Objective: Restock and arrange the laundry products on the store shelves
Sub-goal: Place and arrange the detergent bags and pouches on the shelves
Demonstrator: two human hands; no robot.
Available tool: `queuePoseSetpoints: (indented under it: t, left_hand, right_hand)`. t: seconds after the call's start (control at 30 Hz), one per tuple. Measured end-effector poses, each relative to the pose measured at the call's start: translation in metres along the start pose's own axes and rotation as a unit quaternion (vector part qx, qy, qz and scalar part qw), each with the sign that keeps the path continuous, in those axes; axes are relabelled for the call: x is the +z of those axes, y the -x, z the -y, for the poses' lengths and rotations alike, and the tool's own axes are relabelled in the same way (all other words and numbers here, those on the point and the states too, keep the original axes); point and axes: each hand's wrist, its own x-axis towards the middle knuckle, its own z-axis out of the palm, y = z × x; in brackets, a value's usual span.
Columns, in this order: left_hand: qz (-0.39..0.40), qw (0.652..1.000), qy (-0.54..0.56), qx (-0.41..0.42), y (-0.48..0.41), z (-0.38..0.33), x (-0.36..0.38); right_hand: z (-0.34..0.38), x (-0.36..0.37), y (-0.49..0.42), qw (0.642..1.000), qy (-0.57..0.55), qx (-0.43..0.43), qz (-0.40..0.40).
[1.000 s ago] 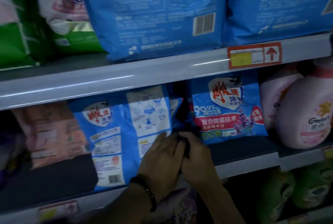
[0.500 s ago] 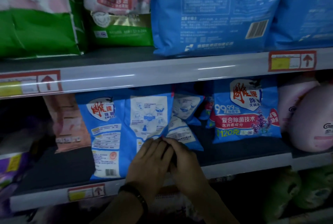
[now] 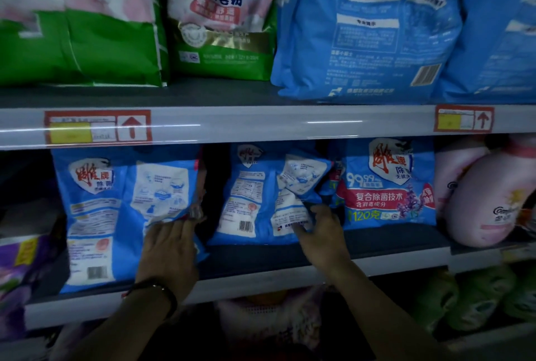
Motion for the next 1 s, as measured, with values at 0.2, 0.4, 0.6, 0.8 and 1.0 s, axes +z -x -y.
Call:
queuePoseSetpoints:
  t: [0.2,0.4,0.6,0.8,1.0]
  left_hand:
    - [-0.021,1.0,0.016,0.017,0.003,0.005,0.011]
    - [-0.062,0.988,0.135,0.033,0.01,0.012,0.016]
    - [-0.058,0.934,0.352,0.01,0.03,-0.046,-0.012]
    - [-0.007,0.85,0.516,-0.107,0.035,-0.131,-0.061]
    - [0.004,0.861,0.496,-0.113,0.023,-0.162,-0.117]
  right_hand:
    - [-0.013,0.006,-0.018,0.992,0.033,0.091,0.084]
    - [-0.015,0.013,-0.024,0.988,0.108,0.1,0.044]
    - [0.008,0.001,-0.011,0.988,-0.01,0.137,0.073]
    - [0.021,-0.026,0.063,0.991,-0.111,0.068,0.021]
    - [0.025,-0.025,0.133,0.994,-0.071,-0.056,-0.062]
